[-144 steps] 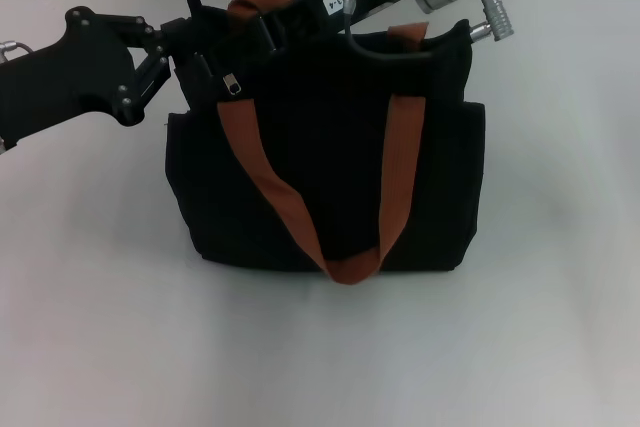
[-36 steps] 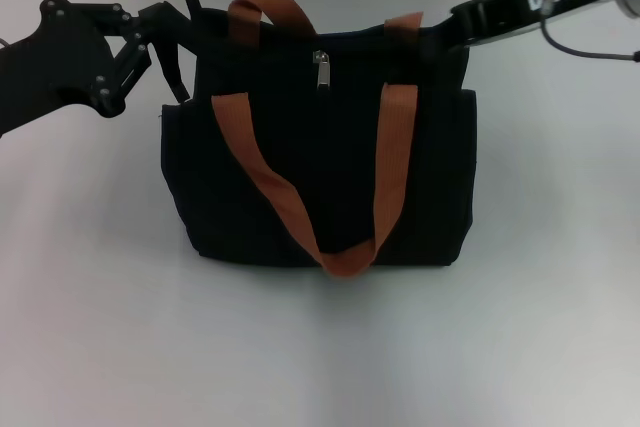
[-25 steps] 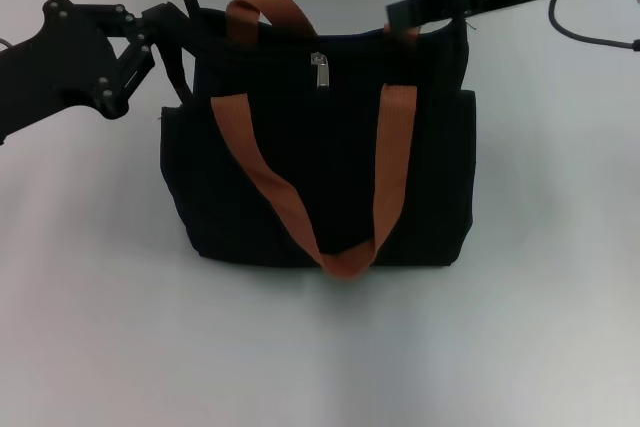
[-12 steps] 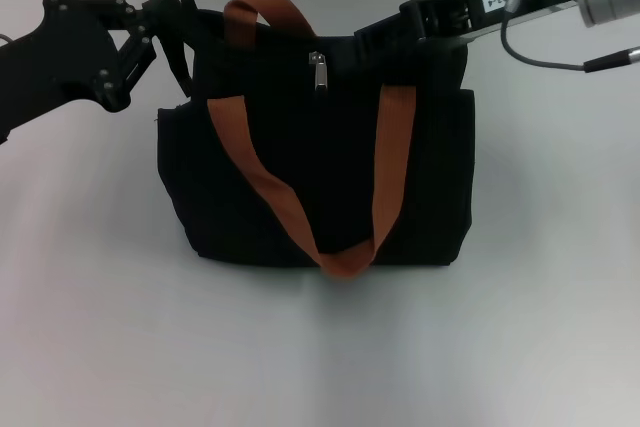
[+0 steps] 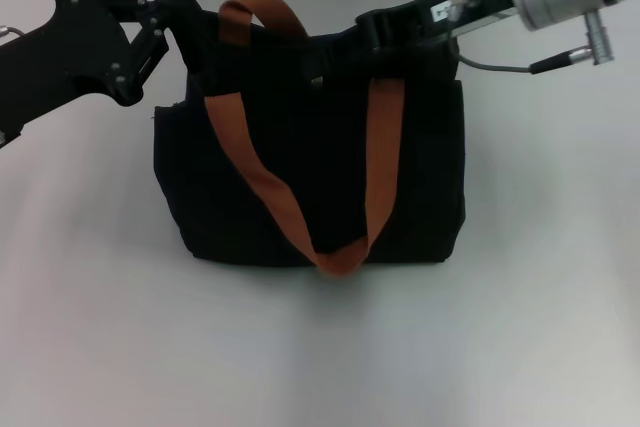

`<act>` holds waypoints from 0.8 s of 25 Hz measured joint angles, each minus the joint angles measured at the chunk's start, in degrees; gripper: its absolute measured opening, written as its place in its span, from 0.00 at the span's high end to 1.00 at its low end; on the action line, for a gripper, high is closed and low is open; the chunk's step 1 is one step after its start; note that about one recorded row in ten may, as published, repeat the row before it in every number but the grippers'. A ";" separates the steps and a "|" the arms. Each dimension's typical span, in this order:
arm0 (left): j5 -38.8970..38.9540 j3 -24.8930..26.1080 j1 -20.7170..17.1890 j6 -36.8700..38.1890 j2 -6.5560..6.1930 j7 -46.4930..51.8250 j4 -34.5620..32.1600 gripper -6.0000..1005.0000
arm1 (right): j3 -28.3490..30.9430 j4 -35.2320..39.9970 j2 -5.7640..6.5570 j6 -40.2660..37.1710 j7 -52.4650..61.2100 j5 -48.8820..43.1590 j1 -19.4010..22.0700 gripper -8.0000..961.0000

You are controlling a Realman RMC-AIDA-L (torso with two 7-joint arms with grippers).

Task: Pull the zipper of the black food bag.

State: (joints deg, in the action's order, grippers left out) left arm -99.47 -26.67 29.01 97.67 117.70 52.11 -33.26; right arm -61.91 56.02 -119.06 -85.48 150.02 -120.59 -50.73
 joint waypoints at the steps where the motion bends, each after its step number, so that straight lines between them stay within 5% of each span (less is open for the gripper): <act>1: 0.15 -0.11 0.05 0.26 0.06 0.01 -0.01 0.92 | -0.76 -0.26 -0.02 0.62 0.00 0.02 -0.21 0.63; 20: 0.55 0.21 0.60 1.04 0.15 1.33 -0.05 0.92 | -3.15 -4.27 -0.31 3.93 -0.34 3.80 -1.04 0.63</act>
State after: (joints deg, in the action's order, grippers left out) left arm -98.93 -26.46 29.62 98.71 117.86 53.44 -33.31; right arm -65.07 51.75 -119.37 -81.56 149.68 -116.79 -51.76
